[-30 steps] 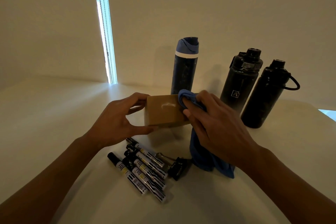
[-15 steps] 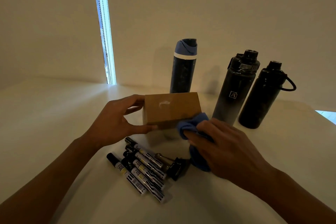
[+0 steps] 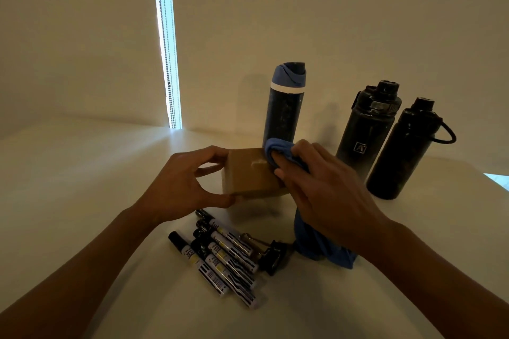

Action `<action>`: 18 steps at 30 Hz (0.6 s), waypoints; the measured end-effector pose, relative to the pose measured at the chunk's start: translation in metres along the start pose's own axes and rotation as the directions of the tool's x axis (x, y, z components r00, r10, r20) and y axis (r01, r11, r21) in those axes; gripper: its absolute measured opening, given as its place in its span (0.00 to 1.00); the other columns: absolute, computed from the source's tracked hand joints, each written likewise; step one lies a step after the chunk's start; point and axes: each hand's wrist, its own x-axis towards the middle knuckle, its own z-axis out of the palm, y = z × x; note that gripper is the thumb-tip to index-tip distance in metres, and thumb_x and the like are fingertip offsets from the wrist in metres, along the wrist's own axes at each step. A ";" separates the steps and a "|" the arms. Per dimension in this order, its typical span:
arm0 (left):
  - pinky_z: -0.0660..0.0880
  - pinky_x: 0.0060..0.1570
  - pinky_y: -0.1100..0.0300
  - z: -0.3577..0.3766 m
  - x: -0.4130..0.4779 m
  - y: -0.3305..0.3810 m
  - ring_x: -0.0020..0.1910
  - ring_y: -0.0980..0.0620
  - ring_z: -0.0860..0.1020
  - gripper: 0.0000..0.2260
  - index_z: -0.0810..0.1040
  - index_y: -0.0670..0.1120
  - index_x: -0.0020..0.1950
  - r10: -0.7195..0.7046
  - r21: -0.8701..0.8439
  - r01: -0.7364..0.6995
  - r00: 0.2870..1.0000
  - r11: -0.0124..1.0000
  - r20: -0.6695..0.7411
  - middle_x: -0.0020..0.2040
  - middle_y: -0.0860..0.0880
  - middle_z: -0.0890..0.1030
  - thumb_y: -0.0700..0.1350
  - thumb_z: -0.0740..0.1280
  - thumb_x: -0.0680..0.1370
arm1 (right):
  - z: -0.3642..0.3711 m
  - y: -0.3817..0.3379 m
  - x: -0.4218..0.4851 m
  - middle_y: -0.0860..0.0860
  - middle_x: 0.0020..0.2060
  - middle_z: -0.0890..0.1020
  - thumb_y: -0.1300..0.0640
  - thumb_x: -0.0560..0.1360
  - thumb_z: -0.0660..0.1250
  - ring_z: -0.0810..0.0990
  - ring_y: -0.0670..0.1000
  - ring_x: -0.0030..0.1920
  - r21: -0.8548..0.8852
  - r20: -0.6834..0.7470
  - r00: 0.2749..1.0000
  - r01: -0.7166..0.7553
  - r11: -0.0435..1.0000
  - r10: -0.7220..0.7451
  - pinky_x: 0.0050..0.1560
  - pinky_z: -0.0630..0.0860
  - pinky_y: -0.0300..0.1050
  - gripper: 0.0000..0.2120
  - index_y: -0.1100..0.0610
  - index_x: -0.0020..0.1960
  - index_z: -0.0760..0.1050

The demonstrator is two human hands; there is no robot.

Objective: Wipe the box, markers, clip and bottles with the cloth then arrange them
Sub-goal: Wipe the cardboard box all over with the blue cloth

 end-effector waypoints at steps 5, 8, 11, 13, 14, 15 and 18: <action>0.75 0.67 0.64 0.000 0.000 0.001 0.63 0.56 0.81 0.32 0.80 0.51 0.67 -0.012 -0.012 0.012 1.000 1.000 0.003 0.60 0.59 0.83 0.48 0.85 0.65 | -0.002 -0.008 -0.020 0.49 0.54 0.70 0.53 0.79 0.64 0.68 0.47 0.47 0.018 0.006 0.987 0.163 0.986 -0.163 0.41 0.70 0.40 0.18 0.52 0.67 0.67; 0.75 0.68 0.61 0.000 0.000 0.002 0.63 0.56 0.81 0.32 0.80 0.50 0.68 -0.010 -0.005 0.010 1.000 1.000 0.009 0.60 0.59 0.83 0.47 0.85 0.65 | -0.003 -0.008 -0.033 0.49 0.53 0.70 0.53 0.71 0.75 0.68 0.48 0.46 -0.040 0.081 0.967 0.243 0.969 -0.240 0.41 0.63 0.39 0.28 0.52 0.67 0.68; 0.77 0.68 0.59 -0.002 0.000 0.003 0.64 0.56 0.80 0.34 0.79 0.51 0.69 -0.014 -0.003 0.014 1.000 1.000 -0.001 0.62 0.59 0.83 0.49 0.85 0.66 | -0.006 -0.008 -0.051 0.49 0.55 0.71 0.51 0.69 0.76 0.69 0.47 0.48 -0.039 0.153 0.946 0.295 0.955 -0.286 0.41 0.71 0.40 0.28 0.51 0.66 0.72; 0.77 0.67 0.58 -0.003 0.001 0.004 0.64 0.56 0.81 0.34 0.79 0.52 0.70 -0.011 -0.003 0.011 1.000 1.000 0.001 0.62 0.59 0.83 0.49 0.85 0.66 | -0.011 -0.004 -0.064 0.45 0.54 0.72 0.53 0.69 0.76 0.71 0.44 0.49 0.048 0.074 0.982 0.172 0.984 -0.175 0.43 0.76 0.39 0.27 0.48 0.65 0.71; 0.77 0.67 0.59 -0.002 0.001 0.004 0.64 0.56 0.81 0.34 0.79 0.52 0.70 -0.009 -0.007 0.009 1.000 1.000 0.000 0.62 0.59 0.83 0.49 0.85 0.66 | -0.015 -0.002 -0.066 0.43 0.54 0.73 0.55 0.72 0.73 0.73 0.43 0.51 0.092 0.020 0.996 0.089 0.992 -0.091 0.44 0.78 0.41 0.25 0.46 0.65 0.70; 0.77 0.67 0.60 -0.002 0.001 0.004 0.64 0.56 0.81 0.34 0.79 0.52 0.69 -0.011 -0.010 0.011 1.000 1.000 -0.001 0.61 0.59 0.83 0.49 0.85 0.66 | -0.018 0.000 -0.065 0.43 0.55 0.74 0.56 0.75 0.68 0.75 0.45 0.52 0.115 -0.023 1.000 0.020 0.993 -0.017 0.45 0.78 0.45 0.21 0.45 0.65 0.70; 0.76 0.67 0.61 -0.001 0.000 0.003 0.63 0.57 0.81 0.34 0.79 0.51 0.69 -0.031 0.000 0.031 1.000 1.000 -0.004 0.61 0.58 0.83 0.49 0.86 0.65 | -0.018 0.010 -0.048 0.51 0.54 0.75 0.53 0.79 0.57 0.76 0.52 0.50 0.058 -0.046 0.990 -0.128 0.990 0.131 0.43 0.79 0.52 0.18 0.53 0.66 0.74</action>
